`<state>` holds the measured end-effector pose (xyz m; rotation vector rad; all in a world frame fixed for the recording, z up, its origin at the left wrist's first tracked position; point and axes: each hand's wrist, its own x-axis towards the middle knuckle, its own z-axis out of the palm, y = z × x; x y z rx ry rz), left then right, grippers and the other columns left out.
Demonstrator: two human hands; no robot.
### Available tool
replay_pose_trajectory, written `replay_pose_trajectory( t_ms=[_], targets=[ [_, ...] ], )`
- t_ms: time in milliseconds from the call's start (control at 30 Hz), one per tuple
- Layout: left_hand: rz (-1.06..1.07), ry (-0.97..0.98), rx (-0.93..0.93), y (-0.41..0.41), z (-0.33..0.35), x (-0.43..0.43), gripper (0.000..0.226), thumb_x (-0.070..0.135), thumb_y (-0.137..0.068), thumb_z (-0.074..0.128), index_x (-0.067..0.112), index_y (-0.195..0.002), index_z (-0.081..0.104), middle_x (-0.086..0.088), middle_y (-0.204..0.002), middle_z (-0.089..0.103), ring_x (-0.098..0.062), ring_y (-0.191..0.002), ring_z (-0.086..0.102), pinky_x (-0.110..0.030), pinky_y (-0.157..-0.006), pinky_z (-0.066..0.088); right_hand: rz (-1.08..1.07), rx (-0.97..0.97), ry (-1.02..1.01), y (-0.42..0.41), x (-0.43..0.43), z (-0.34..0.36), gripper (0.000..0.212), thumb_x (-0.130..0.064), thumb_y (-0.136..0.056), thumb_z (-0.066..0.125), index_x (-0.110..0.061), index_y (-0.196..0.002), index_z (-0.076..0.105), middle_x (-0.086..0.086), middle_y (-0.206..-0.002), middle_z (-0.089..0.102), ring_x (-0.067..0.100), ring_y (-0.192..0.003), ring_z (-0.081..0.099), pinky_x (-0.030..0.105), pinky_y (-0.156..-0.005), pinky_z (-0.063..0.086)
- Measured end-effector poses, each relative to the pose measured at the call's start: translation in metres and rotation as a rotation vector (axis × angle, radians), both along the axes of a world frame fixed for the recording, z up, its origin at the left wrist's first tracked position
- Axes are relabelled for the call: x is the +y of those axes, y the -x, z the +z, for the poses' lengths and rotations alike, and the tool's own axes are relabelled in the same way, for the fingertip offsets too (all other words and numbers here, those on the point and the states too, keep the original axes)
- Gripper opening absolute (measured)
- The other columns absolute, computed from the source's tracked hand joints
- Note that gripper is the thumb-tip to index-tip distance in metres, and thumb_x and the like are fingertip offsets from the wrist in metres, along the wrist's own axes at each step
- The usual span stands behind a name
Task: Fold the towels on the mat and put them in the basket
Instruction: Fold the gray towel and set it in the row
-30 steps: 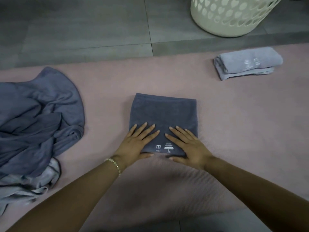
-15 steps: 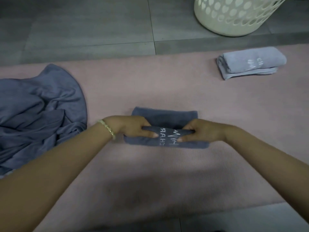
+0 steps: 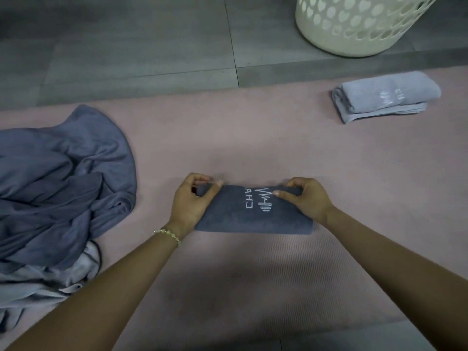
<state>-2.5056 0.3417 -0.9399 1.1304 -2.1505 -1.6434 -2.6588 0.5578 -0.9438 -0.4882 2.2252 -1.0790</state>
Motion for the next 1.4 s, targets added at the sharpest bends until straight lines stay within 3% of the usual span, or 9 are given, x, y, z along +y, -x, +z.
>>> replay_pose_trajectory(
  t_ms=[200, 367, 600, 733, 900, 1000, 1133, 1267, 1400],
  targets=[
    [-0.052, 0.139, -0.081, 0.000, -0.018, 0.004, 0.023, 0.040, -0.081, 0.068, 0.018, -0.085, 0.062, -0.001, -0.096, 0.065, -0.014, -0.090, 0.060, -0.021, -0.084, 0.043, 0.306, 0.500, -0.089, 0.000, -0.013, 0.012, 0.034, -0.046, -0.086, 0.059, -0.015, -0.096, 0.069, -0.001, -0.101, 0.065, 0.019, -0.092, 0.062, 0.034, -0.087, 0.048],
    [-0.044, 0.115, -0.155, 0.009, -0.016, 0.000, 0.030, 0.045, -0.077, 0.070, 0.018, -0.081, 0.058, -0.002, -0.087, 0.065, -0.016, -0.081, 0.059, -0.027, -0.077, 0.047, 0.552, 0.207, -0.429, -0.014, -0.052, 0.020, 0.075, -0.073, -0.080, 0.044, -0.021, -0.134, 0.045, 0.000, -0.128, 0.046, 0.020, -0.116, 0.048, 0.039, -0.102, 0.040],
    [0.051, 0.074, -0.168, 0.012, -0.010, -0.001, 0.021, 0.034, -0.083, 0.067, 0.017, -0.079, 0.056, 0.001, -0.078, 0.062, -0.016, -0.077, 0.056, -0.031, -0.080, 0.048, 0.571, 0.060, -0.517, -0.006, -0.067, 0.022, 0.083, -0.078, -0.073, 0.049, -0.021, -0.134, 0.050, 0.001, -0.131, 0.057, 0.021, -0.114, 0.055, 0.031, -0.097, 0.044],
    [0.245, 0.047, -0.208, 0.016, -0.001, 0.006, 0.058, 0.049, -0.083, 0.061, 0.005, -0.120, 0.052, -0.010, -0.120, 0.057, -0.026, -0.112, 0.054, -0.037, -0.100, 0.042, 0.415, -0.098, -0.339, -0.005, -0.058, 0.020, 0.057, -0.069, -0.076, 0.057, -0.020, -0.103, 0.068, -0.005, -0.104, 0.069, 0.014, -0.097, 0.063, 0.025, -0.086, 0.049],
    [0.444, -0.159, -0.221, 0.029, 0.027, 0.048, 0.103, 0.054, -0.080, 0.063, -0.001, -0.148, 0.008, -0.013, -0.154, 0.020, -0.026, -0.140, 0.026, -0.035, -0.115, 0.025, 0.102, -0.205, -0.158, -0.004, -0.030, 0.026, 0.051, -0.059, -0.079, 0.063, -0.009, -0.084, 0.073, 0.000, -0.082, 0.074, 0.012, -0.080, 0.069, 0.025, -0.076, 0.055],
    [0.305, -0.392, -0.102, 0.045, 0.052, 0.076, 0.085, 0.046, -0.087, 0.058, 0.005, -0.146, 0.012, 0.005, -0.136, 0.036, -0.010, -0.122, 0.042, -0.023, -0.098, 0.037, -0.232, -0.232, -0.054, -0.005, -0.027, 0.036, 0.051, -0.056, -0.081, 0.063, -0.007, -0.068, 0.066, 0.001, -0.073, 0.071, 0.016, -0.072, 0.067, 0.026, -0.069, 0.053],
    [0.055, -0.343, 0.065, 0.066, 0.069, 0.118, 0.047, 0.043, -0.089, 0.056, 0.025, -0.127, 0.035, 0.002, -0.128, 0.054, -0.014, -0.116, 0.055, -0.033, -0.099, 0.046, -0.572, -0.279, 0.167, -0.005, -0.036, 0.055, 0.062, -0.052, -0.085, 0.060, 0.010, -0.090, 0.067, 0.015, -0.086, 0.073, 0.026, -0.085, 0.070, 0.034, -0.078, 0.058],
    [0.081, -0.444, 0.074, 0.085, 0.076, 0.109, 0.051, 0.038, -0.084, 0.066, 0.014, -0.124, 0.045, -0.002, -0.118, 0.064, -0.015, -0.102, 0.064, -0.035, -0.089, 0.054, -0.570, -0.430, 0.346, 0.001, -0.029, 0.077, 0.050, -0.047, -0.086, 0.062, 0.002, -0.095, 0.068, 0.010, -0.085, 0.074, 0.018, -0.077, 0.072, 0.024, -0.065, 0.058],
    [-0.023, -0.491, 0.107, 0.096, 0.086, 0.091, 0.047, 0.033, -0.078, 0.074, 0.016, -0.117, 0.056, -0.001, -0.107, 0.070, -0.015, -0.090, 0.070, -0.028, -0.075, 0.058, -0.430, -0.532, 0.367, 0.021, -0.008, 0.085, 0.055, -0.047, -0.084, 0.062, -0.001, -0.115, 0.060, 0.010, -0.107, 0.071, 0.024, -0.102, 0.067, 0.027, -0.079, 0.056]
  ],
)
